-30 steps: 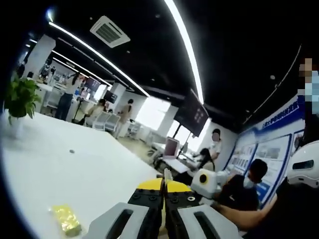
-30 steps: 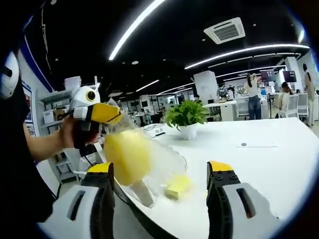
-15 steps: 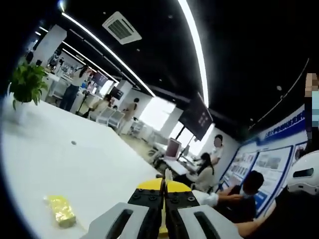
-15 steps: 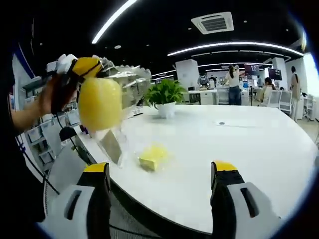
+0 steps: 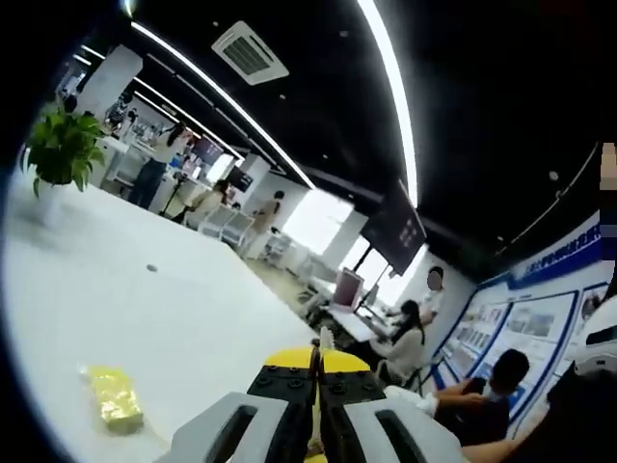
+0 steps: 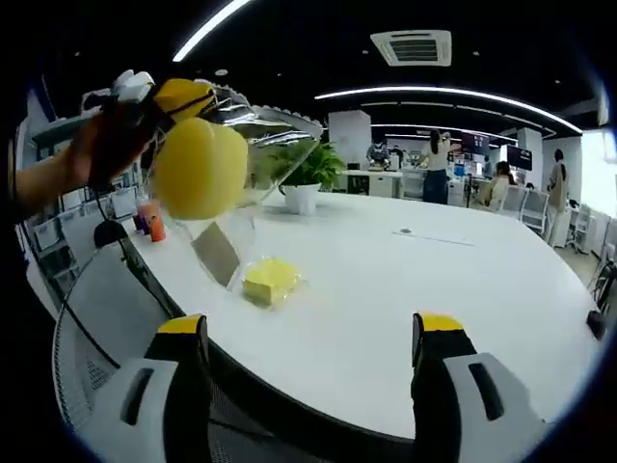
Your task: Compare the silicone blocks by pressing each to a similar depth, holding the contact briefly, and releasing to observe deformation and rebound differences across the visible hardness samples.
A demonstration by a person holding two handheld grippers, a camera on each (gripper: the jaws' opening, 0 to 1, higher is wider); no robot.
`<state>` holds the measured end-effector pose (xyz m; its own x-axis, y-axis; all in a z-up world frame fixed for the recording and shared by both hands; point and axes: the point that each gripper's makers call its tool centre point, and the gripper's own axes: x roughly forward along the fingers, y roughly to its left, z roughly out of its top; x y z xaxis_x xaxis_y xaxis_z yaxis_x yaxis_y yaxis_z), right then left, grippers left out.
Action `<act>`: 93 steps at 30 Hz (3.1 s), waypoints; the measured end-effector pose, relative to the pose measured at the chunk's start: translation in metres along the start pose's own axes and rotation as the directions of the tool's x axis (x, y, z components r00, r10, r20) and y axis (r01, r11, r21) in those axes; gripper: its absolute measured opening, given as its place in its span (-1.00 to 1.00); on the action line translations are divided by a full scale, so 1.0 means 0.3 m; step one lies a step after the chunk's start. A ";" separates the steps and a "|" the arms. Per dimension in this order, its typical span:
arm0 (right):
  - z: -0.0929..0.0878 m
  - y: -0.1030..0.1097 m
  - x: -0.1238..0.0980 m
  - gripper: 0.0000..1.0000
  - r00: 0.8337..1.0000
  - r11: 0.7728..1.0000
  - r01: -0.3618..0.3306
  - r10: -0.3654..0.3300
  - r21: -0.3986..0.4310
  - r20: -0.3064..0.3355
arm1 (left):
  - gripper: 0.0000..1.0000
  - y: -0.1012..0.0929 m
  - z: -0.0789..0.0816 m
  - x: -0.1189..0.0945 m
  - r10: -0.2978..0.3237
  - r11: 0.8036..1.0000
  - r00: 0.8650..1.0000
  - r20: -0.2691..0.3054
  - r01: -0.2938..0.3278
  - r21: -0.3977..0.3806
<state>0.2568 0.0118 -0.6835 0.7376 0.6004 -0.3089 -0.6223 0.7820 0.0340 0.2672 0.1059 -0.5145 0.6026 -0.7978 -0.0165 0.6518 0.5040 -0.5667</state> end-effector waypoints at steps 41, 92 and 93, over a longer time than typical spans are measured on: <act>-0.103 0.020 0.034 0.71 0.997 0.993 -0.047 0.054 0.104 -0.062 | -1.00 0.433 -0.328 0.413 0.293 0.927 0.956 -0.033 -0.292 -0.235; -0.143 0.006 0.044 0.92 0.991 0.982 -0.024 0.048 0.189 -0.123 | -0.73 0.867 -0.423 0.380 0.608 0.792 0.780 -0.146 -0.583 0.183; -0.144 0.006 0.045 0.92 0.991 0.981 -0.024 0.049 0.191 -0.126 | -0.68 0.864 -0.420 0.379 0.607 0.792 0.782 -0.142 -0.582 0.186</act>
<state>0.2541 0.0140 -0.7288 0.6672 0.6123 -0.4242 -0.5788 0.7846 0.2221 0.4465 0.1042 -0.7672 0.8018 -0.3643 -0.4737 0.2511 0.9247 -0.2861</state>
